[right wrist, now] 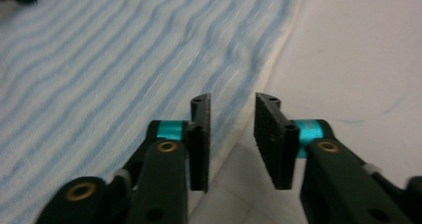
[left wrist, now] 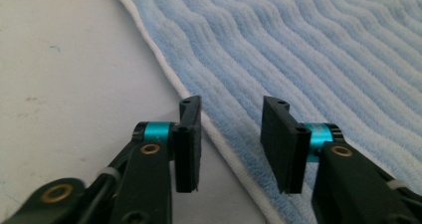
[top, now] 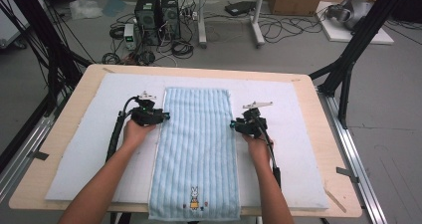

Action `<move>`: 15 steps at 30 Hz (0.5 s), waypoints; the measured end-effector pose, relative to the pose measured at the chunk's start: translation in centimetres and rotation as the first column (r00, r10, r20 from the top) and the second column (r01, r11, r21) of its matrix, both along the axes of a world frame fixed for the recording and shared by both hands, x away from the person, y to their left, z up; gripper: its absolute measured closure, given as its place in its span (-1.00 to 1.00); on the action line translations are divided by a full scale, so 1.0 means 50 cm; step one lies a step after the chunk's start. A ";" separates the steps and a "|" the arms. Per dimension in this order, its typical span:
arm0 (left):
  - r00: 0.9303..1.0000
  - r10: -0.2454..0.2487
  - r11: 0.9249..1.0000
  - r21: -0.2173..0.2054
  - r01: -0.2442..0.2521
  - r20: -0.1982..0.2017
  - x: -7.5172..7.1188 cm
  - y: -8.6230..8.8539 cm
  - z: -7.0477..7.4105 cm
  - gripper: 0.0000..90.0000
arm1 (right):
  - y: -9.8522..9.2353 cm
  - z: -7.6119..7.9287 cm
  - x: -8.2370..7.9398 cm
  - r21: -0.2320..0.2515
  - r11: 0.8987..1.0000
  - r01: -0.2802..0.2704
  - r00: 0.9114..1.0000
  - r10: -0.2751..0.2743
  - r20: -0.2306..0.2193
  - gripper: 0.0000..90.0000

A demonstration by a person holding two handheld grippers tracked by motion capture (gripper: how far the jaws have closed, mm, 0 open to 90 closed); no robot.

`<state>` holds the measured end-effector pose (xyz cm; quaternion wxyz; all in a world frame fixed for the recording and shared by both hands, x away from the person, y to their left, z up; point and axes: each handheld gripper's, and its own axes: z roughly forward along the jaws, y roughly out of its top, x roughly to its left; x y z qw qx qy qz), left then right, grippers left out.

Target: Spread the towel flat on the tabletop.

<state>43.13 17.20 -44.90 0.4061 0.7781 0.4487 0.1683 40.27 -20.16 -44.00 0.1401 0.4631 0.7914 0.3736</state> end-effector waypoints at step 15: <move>0.995 0.087 0.996 -0.037 -0.085 0.047 -0.014 0.030 0.001 0.34 | 0.016 0.009 -0.006 -0.050 0.998 0.042 0.996 -0.037 0.081 0.40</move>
